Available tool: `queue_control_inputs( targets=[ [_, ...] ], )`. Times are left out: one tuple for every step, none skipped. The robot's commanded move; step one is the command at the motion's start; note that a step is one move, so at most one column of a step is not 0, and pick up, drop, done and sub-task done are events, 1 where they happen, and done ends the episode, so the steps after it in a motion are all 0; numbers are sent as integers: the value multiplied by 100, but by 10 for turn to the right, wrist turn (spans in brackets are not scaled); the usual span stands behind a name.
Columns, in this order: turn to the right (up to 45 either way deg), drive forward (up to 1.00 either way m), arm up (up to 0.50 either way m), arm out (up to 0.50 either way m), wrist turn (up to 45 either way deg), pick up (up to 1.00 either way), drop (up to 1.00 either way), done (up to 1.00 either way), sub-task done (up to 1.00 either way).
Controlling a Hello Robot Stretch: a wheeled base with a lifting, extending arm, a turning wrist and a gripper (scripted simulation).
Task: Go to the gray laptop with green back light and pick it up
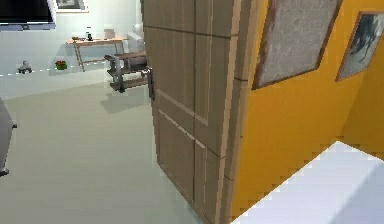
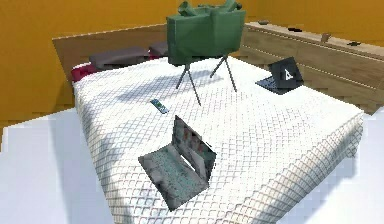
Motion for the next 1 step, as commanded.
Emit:
queue_control_inputs(
  targets=[
    [0,0,0,18,0,0,0,0,0]
  ],
)
